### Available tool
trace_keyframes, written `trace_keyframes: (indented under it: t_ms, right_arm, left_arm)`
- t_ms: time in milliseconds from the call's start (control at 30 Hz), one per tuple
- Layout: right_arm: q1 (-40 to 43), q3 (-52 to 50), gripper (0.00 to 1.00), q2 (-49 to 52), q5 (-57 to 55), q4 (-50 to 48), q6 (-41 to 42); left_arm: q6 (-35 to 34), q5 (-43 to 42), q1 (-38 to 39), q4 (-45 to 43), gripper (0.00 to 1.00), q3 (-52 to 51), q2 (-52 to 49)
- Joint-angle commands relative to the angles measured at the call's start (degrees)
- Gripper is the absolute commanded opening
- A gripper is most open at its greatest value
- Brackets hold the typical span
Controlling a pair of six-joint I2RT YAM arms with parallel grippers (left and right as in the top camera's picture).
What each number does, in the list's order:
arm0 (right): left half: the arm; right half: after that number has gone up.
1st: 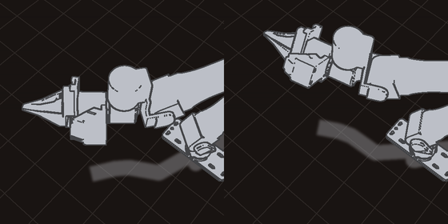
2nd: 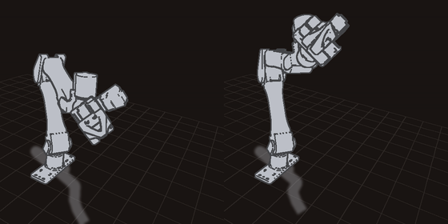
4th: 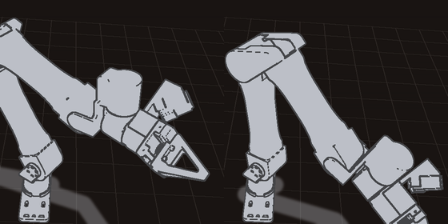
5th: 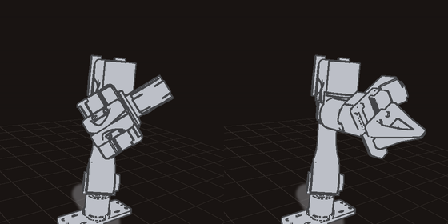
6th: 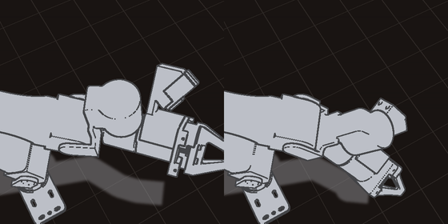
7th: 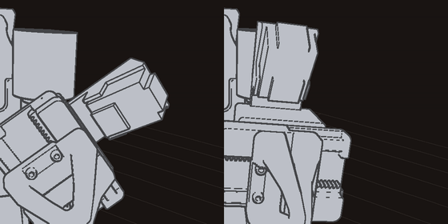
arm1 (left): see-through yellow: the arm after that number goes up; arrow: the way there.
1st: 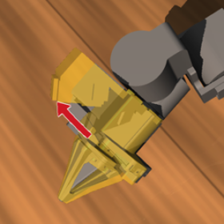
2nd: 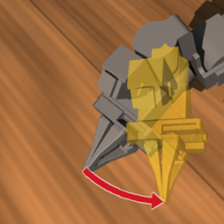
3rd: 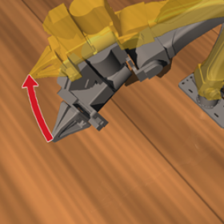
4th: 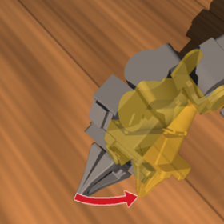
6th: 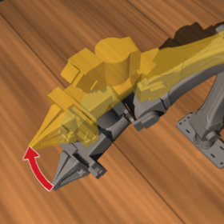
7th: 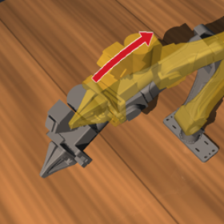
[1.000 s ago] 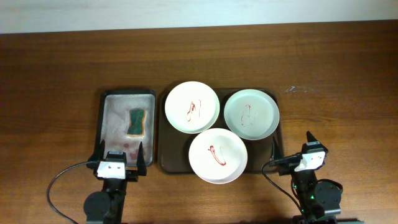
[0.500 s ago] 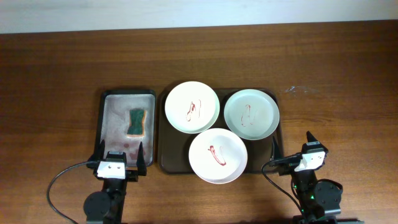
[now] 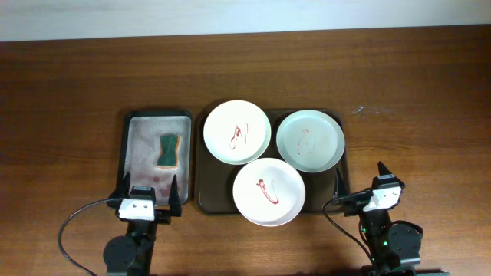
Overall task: Clean dirty plates on tray and stack at the side
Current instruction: 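Move the left gripper down to the green sponge in the soapy tray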
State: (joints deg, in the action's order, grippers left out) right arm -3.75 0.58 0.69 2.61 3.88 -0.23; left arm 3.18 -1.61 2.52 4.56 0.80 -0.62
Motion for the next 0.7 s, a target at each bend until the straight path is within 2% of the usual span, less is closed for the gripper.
trace_keyframes:
  t_ms: [0,133,267,367,500,667]
  right_arm:
    - [-0.4,0.3,0.99,-0.3,0.6,1.1,0.8]
    - [-0.4,4.9,0.99,2.0,0.5,5.7,2.6]
    - [-0.4,12.7,0.99,10.3,0.9,11.3,5.4]
    - [-0.4,21.7,0.99,21.2,4.3,17.1,5.7]
    - [-0.4,34.9,0.99,35.9,6.0,30.7,5.6]
    - [-0.4,47.6,0.99,52.7,6.3,44.5,5.4]
  left_arm:
    - [-2.6,-0.1,-0.3,3.6,0.99,1.6,-0.6]
    - [-2.5,-0.1,-0.3,10.6,0.99,7.6,-4.9]
    - [-2.5,-0.2,-0.3,19.6,0.99,15.9,-12.8]
    - [-2.5,-0.2,-0.3,24.8,1.0,22.6,-21.6]
    - [-2.5,-2.1,-0.3,29.8,0.99,32.3,-34.7]
    - [-2.5,-3.1,-0.3,43.1,0.99,46.8,-51.8]
